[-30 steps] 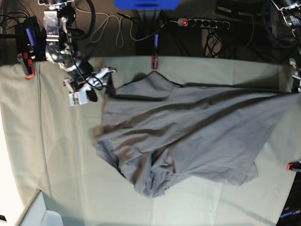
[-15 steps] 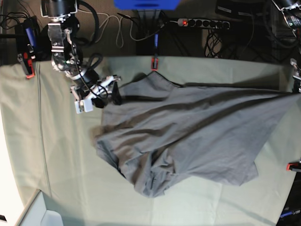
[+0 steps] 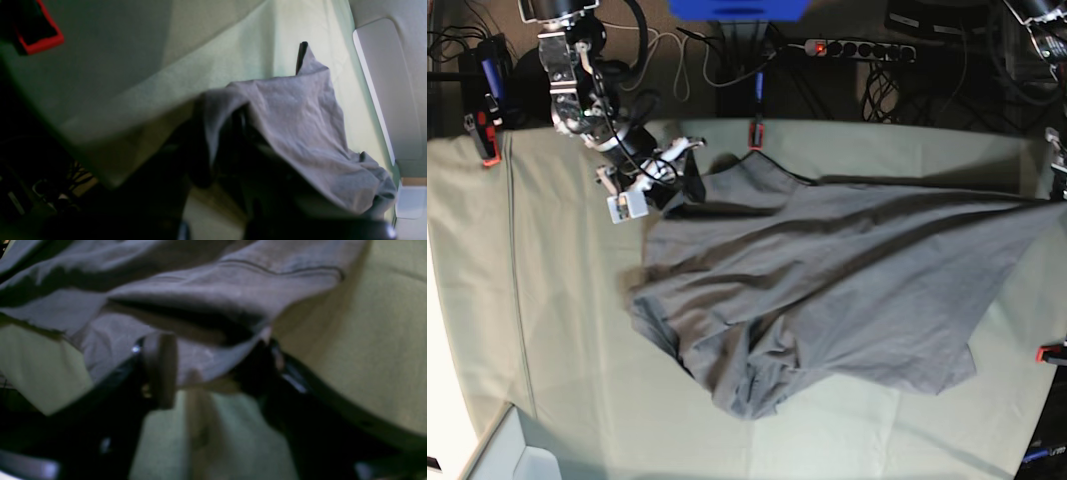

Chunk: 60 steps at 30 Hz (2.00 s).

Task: Layout the t-shirt on the table in an organized manner, then fold the t-shirt properly
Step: 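Pull the shirt taut between both grippers, stretching it across the table, then lift the shirt with both grippers and fling it flat onto the table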

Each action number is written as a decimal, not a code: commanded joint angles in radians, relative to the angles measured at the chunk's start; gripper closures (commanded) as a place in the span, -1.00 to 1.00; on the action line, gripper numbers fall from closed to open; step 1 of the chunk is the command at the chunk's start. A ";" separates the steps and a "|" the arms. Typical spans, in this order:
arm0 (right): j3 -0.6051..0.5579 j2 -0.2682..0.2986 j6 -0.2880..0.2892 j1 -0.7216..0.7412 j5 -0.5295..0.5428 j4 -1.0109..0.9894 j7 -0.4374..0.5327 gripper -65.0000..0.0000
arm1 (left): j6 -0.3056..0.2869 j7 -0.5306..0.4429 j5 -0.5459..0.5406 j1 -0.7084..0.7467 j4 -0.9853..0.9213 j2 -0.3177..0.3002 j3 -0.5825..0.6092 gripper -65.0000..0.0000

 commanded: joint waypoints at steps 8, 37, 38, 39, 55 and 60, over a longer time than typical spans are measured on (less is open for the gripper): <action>0.002 0.024 0.010 0.015 -0.014 0.001 -0.056 0.76 | -0.008 -0.023 -0.022 0.001 0.021 -0.042 -0.008 1.00; 0.219 0.024 0.012 0.047 0.087 0.575 -0.194 1.00 | -0.001 -0.023 -0.013 -0.288 0.102 -0.171 0.356 1.00; 0.219 0.024 0.012 0.097 0.087 0.564 -0.232 1.00 | -0.001 -0.023 -0.013 -0.331 0.102 -0.185 0.391 1.00; 0.219 0.025 0.012 0.166 0.087 0.552 -0.271 1.00 | -0.001 -0.021 -0.011 -0.383 0.101 -0.199 0.433 1.00; 0.221 0.179 0.013 1.145 0.087 -0.051 -0.231 1.00 | -0.007 -0.034 -0.013 -1.471 -0.555 -0.196 0.997 1.00; 0.241 0.239 0.012 1.313 0.090 -0.108 -0.198 1.00 | -0.007 -0.034 -0.013 -1.530 -0.573 -0.184 1.007 0.99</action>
